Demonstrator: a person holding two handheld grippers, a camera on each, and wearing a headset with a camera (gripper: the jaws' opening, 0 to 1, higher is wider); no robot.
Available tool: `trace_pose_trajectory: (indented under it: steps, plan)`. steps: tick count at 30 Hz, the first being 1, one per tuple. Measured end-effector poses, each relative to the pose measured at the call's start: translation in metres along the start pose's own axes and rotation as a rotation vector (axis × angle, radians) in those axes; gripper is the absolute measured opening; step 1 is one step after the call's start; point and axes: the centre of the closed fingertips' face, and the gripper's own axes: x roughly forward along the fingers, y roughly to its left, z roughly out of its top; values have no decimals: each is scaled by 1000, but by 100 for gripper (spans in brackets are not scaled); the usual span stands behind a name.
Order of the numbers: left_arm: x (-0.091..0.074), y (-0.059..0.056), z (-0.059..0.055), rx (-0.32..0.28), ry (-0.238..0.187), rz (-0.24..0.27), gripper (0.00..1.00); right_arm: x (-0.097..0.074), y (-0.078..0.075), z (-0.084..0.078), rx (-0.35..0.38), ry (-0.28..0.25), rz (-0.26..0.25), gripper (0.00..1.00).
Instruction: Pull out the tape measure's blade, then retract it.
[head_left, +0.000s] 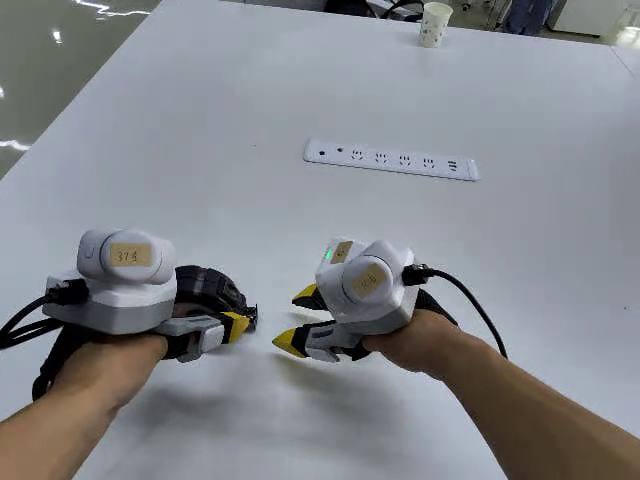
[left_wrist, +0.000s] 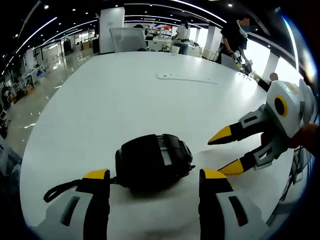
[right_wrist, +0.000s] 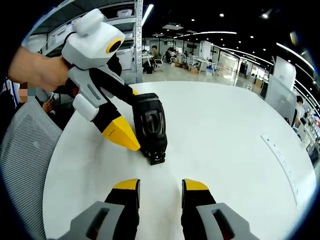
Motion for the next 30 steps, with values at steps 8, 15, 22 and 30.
trace_pose_trajectory:
  steps: [8, 15, 22, 30]
  plan:
    - [-3, -3, -6, 22, 2, -22, 70, -16, -5, -12, 39, -2, -39, 33]
    - [-6, -5, -6, 35, -15, -50, 71, -31, -8, -24, 77, -11, -74, 37]
    - [-10, -6, -9, 49, -19, -76, 73, -44, -8, -32, 107, -24, -104, 40]
    - [-15, -12, -10, 72, -40, -128, 74, -60, -11, -43, 134, -35, -152, 45]
